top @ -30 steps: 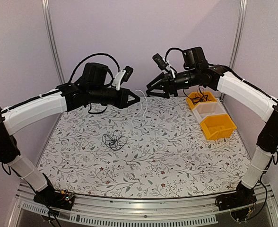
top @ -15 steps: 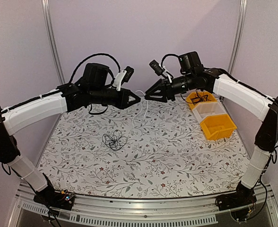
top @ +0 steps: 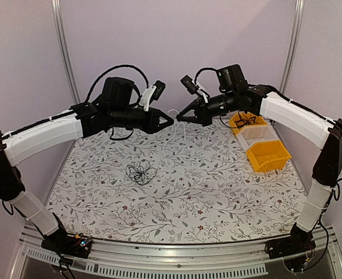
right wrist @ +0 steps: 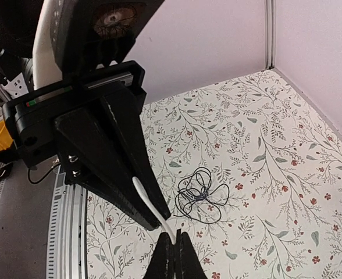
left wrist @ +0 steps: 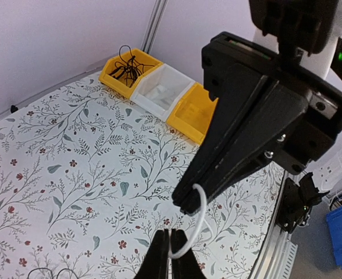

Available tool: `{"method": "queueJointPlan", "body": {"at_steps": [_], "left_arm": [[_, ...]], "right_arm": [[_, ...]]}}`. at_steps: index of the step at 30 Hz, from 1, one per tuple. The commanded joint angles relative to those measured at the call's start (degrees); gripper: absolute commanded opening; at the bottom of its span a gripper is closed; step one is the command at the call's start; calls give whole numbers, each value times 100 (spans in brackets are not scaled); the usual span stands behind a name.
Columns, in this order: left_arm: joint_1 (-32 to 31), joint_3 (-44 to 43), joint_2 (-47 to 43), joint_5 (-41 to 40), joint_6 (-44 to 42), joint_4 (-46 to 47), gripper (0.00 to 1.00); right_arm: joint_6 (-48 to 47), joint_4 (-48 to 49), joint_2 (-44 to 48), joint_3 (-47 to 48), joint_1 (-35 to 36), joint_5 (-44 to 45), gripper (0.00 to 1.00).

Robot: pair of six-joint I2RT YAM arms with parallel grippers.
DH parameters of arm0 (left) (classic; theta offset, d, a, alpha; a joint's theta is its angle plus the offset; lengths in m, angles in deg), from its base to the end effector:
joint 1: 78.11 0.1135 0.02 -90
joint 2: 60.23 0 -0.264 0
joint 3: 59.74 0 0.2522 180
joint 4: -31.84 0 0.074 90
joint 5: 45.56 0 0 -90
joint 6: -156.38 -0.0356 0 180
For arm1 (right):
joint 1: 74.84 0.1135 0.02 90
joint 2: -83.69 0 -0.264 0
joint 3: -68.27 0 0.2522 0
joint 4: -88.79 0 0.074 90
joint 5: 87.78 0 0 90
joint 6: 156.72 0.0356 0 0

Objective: Untangle the cables

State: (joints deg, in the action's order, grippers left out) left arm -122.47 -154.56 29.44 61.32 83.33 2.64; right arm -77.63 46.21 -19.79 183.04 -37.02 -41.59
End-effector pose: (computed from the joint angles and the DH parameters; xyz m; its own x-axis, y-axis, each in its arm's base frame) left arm 0.2561 -0.2649 0.3561 -0.5290 0.1271 -0.8390 0.7364 0.5602 -0.3794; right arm 0.3120 0.2734 0.3678 -0.2307 -0.3519 -0.9072 -0.9710 0.1433 0.1913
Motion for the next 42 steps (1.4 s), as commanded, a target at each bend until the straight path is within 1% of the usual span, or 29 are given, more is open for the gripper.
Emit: {"method": "queueJointPlan", "body": {"at_steps": [1, 4, 6, 10, 12, 15, 19, 22, 27, 33, 42], "left_arm": [[-76, 105, 106, -133, -96, 137, 11], [-71, 392, 153, -274, -63, 149, 23], [-66, 613, 170, -169, -35, 233, 29], [-66, 899, 167, 22, 101, 373, 37], [-68, 968, 157, 43, 153, 383, 40], [-61, 1017, 156, 62, 197, 396, 40], [-60, 989, 231, 0, 152, 311, 41], [-61, 948, 331, 13, 139, 304, 40], [-64, 868, 473, 99, 159, 305, 40], [-59, 821, 525, 123, 189, 283, 40], [-68, 870, 447, 81, 242, 169, 40]], "right_arm": [[-26, 76, 135, -149, -176, 572, 0], [-46, -5, 350, -414, -500, 668, 0], [-157, -89, 499, -642, -739, 765, 0], [-472, -212, 884, -1202, -1248, 1004, 0], [-638, -266, 1016, -1443, -1566, 1113, 0], [-922, -325, 1221, -1738, -2068, 1336, 0], [-1300, -344, 1297, -1900, -2810, 1950, 0], [-1359, -348, 1184, -1831, -3334, 2195, 0], [-1463, -337, 810, -1516, -3991, 2383, 0], [-1357, -241, 281, -1105, -4195, 2406, 0], [-1077, 10, -379, -1000, -4199, 2649, 0]]}}
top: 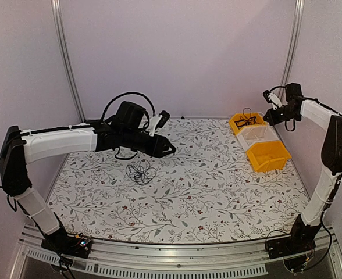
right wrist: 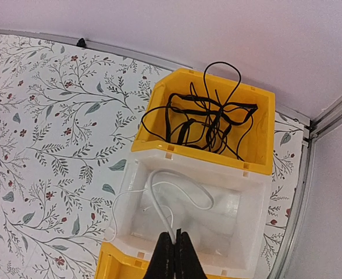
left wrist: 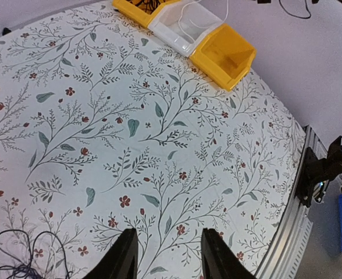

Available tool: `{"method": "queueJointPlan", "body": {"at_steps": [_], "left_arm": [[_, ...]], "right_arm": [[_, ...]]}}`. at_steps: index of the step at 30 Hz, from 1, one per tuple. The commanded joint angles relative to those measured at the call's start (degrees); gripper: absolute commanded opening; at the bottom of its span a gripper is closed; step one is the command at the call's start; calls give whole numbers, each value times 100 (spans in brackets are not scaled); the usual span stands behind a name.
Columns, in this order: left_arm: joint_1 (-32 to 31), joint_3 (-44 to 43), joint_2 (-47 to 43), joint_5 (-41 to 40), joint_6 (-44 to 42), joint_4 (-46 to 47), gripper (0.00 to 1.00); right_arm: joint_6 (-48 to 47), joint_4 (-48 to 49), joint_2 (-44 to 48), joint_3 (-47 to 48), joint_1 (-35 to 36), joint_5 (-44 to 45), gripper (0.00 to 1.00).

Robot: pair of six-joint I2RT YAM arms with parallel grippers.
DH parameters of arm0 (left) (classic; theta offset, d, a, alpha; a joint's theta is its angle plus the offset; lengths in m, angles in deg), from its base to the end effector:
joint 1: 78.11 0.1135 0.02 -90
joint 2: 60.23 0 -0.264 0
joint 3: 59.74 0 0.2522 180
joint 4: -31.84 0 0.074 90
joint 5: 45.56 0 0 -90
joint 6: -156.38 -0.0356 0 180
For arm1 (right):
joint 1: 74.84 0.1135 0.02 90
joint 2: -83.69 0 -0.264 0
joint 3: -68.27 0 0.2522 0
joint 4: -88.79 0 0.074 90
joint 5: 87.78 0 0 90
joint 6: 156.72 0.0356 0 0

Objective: Untangle the cables

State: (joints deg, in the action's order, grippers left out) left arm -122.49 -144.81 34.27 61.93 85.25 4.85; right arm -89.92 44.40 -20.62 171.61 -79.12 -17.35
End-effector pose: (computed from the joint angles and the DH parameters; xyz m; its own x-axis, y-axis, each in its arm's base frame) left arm 0.2615 -0.2709 0.2713 -0.6732 0.2272 -0.7037 0.6575 0.6193 -0.4291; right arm 0.4127 -0.0189 0.2885 -0.5874 -0.3283 -0.7397 -0.4306 0.9007 -0.0577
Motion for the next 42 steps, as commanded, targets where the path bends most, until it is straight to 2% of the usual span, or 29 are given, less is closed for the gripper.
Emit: {"method": "queueJointPlan", "body": {"at_steps": [1, 8, 15, 22, 27, 35, 42], "left_arm": [[-64, -103, -39, 12, 59, -64, 40], [-74, -86, -79, -15, 134, -137, 41], [-85, 148, -224, -122, 253, -86, 40], [-91, 184, -207, -88, 265, -31, 40], [-88, 145, -162, -55, 234, -36, 40], [-90, 213, -184, -76, 277, -53, 40], [-103, 266, -220, -127, 346, -49, 41]], "right_arm": [[170, 215, -407, 153, 10, 278, 0], [345, 386, -857, 311, -23, 1088, 0], [517, 344, -429, 586, -91, 844, 0], [544, 387, -400, 439, -250, 1322, 0], [456, 376, -532, 405, -296, 1196, 0], [156, -68, -684, 325, -128, -123, 0], [412, -42, -910, 110, 49, 15, 0]]}}
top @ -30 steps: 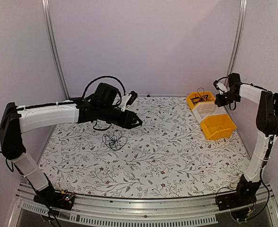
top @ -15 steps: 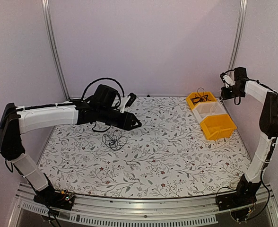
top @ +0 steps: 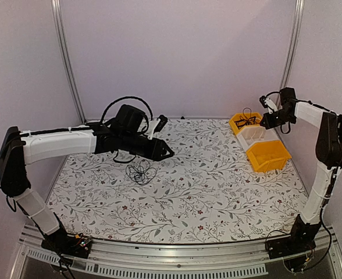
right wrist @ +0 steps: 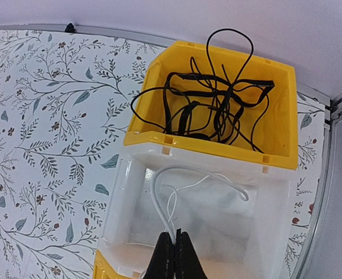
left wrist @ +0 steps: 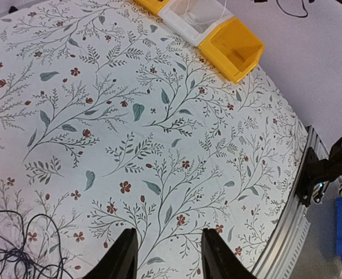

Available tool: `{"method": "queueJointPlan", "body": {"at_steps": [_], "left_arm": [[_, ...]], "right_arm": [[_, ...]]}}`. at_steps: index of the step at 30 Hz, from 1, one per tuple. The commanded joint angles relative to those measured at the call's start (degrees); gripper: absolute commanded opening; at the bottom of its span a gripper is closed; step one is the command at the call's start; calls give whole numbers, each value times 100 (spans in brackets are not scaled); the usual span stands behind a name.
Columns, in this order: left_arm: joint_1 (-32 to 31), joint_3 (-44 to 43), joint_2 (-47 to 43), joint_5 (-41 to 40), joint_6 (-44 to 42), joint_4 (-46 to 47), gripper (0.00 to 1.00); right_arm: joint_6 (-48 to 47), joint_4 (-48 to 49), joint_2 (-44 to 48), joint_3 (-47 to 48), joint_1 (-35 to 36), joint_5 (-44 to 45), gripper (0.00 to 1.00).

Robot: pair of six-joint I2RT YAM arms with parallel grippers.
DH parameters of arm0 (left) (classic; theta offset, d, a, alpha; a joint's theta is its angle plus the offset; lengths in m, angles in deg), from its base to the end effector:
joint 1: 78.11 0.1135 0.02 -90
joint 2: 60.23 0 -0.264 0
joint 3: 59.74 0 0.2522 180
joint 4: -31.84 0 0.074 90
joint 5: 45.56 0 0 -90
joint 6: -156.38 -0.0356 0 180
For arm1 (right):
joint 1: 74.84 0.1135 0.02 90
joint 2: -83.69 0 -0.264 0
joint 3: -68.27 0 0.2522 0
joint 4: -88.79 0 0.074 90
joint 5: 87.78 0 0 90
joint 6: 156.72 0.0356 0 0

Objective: Untangle the cables

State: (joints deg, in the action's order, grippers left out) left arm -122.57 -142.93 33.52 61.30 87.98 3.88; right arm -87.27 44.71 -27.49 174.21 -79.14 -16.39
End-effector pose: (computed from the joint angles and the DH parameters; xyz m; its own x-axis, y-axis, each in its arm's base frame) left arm 0.2567 -0.2663 0.2634 -0.7197 0.2126 -0.6610 0.6102 0.6479 -0.4560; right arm 0.4364 -0.0214 0.2549 -0.6602 -0.2840 -0.6953 -0.3931 0.9195 -0.0022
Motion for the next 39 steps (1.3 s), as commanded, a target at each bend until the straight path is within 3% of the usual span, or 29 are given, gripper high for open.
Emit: {"method": "queueJointPlan", "body": {"at_steps": [1, 13, 17, 22, 25, 33, 39], "left_arm": [[-92, 91, -157, -75, 88, 44, 41], [-97, 188, -274, -271, 152, -140, 41], [-89, 139, -287, -513, 188, -367, 41], [14, 85, -405, -1327, 395, -1096, 41], [198, 225, -574, -1651, 660, -1391, 42], [1014, 1342, -1076, -1590, 1764, -1547, 41], [1341, 1801, -971, -1325, 2083, -1373, 31]], "right_arm": [[181, -77, -305, -146, 52, -45, 0], [258, -63, -879, -57, 60, 282, 0], [245, -138, -684, 41, 60, 289, 16], [198, -321, 185, -10, 60, 426, 39], [58, -643, 671, 7, 60, 491, 47], [-275, -579, 1368, -417, 376, 127, 47], [-942, -309, 1688, -866, 1753, -853, 41]]}}
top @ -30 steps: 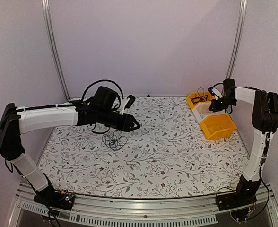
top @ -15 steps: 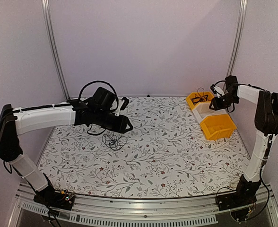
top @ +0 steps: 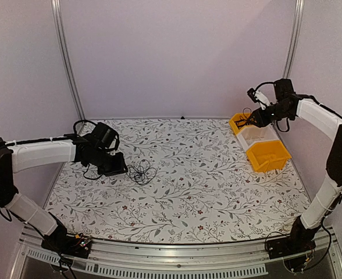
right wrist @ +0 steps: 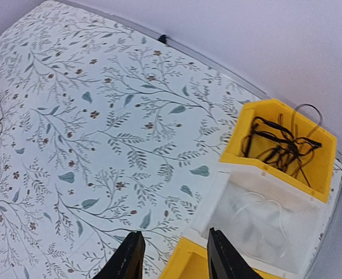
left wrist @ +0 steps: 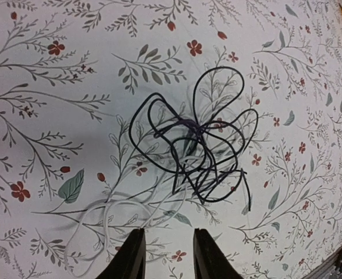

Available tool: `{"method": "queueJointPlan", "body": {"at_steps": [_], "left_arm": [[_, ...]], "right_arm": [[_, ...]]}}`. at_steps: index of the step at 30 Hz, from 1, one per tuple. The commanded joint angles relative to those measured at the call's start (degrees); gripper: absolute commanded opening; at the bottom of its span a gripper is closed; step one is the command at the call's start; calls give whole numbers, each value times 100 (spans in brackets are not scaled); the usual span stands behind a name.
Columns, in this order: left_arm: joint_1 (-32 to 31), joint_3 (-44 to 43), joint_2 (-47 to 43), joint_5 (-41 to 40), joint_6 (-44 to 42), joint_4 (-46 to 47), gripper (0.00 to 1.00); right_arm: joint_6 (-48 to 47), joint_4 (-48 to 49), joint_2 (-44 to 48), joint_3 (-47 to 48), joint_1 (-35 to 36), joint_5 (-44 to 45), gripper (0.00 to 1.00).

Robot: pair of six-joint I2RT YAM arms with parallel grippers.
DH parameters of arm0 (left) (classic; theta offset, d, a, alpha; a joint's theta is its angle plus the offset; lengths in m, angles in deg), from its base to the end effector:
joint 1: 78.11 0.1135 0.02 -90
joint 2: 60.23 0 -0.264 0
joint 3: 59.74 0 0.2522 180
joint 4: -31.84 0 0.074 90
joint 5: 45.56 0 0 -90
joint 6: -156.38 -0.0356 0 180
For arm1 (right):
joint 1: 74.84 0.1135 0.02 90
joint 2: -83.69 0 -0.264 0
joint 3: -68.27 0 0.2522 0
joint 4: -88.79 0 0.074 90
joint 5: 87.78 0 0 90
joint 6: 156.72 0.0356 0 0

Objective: Untangle the cables

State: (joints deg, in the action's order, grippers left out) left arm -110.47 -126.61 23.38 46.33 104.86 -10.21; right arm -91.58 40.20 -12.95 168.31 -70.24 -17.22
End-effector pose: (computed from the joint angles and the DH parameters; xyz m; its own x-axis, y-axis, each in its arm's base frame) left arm 0.2434 -0.1556 0.2095 -0.9074 -0.1613 -0.3881 -0.0195 0.9386 -0.3445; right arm 0.3759 0.0421 0.3144 -0.5116 -0.4389 -0.7387 -0.5780 0.8119 -0.0820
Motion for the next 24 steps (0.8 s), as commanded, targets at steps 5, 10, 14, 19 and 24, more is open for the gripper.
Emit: {"method": "queueJointPlan", "body": {"at_steps": [5, 10, 14, 19, 24], "left_arm": [[234, 194, 93, -121, 684, -368, 21], [228, 349, -480, -819, 1278, -1043, 24], [237, 779, -995, -905, 1737, -1288, 45], [234, 1415, -1139, -383, 1945, -841, 35], [247, 1567, -825, -233, 1843, -344, 33]], "right_arm": [[-686, 135, 63, -218, 2057, -1249, 38], [-683, 132, -244, -212, 2780, -1335, 37], [-544, 201, -391, -169, 2935, -1430, 37], [-404, 256, -534, -58, 2941, -1431, 37], [-364, 257, -596, -56, 2941, -1414, 37]]}}
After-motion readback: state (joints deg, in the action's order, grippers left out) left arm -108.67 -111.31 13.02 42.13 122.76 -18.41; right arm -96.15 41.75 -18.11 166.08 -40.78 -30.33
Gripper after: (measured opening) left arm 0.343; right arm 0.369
